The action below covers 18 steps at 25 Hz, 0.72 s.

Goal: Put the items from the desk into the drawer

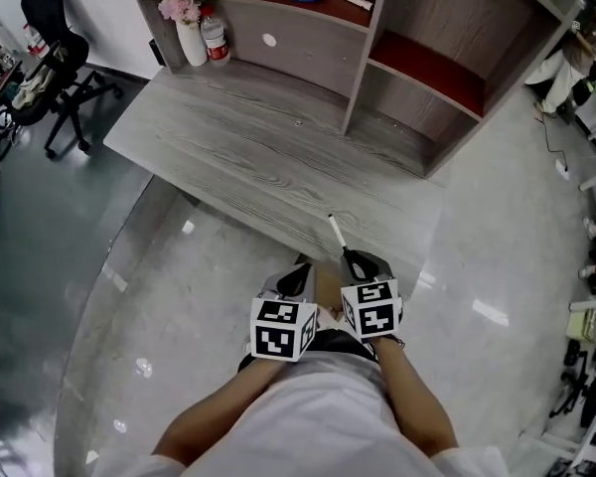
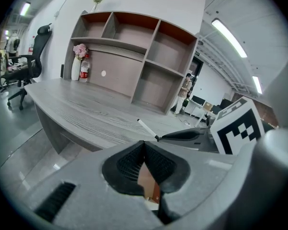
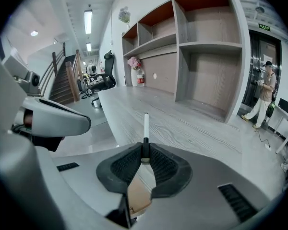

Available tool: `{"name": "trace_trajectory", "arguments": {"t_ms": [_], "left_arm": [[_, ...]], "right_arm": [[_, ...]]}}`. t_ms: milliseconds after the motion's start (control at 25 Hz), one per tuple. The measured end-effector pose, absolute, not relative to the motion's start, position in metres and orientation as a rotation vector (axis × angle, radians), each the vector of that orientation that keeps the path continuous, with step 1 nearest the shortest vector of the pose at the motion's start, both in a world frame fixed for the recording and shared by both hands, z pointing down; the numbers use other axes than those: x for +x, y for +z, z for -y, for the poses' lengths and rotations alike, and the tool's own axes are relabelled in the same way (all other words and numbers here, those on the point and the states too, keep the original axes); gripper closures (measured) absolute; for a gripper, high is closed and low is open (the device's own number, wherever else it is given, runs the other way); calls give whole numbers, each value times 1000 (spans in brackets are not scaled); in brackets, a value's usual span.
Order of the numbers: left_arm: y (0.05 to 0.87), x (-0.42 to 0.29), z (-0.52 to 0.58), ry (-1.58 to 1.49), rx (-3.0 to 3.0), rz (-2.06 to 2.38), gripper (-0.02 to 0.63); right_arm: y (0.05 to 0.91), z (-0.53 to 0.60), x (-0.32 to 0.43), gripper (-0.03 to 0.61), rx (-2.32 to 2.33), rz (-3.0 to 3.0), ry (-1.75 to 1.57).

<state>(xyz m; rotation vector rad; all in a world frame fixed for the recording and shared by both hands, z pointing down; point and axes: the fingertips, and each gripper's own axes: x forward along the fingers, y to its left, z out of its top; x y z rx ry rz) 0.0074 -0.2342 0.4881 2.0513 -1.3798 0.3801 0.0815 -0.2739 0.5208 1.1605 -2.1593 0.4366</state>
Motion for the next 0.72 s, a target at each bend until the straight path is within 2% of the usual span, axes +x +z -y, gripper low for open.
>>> {"name": "trace_trajectory", "arguments": {"t_ms": [720], "left_arm": [[501,-42,173,477,2129,1231,612]], "right_arm": [[521,187,39,531,1313,2115,496]]}}
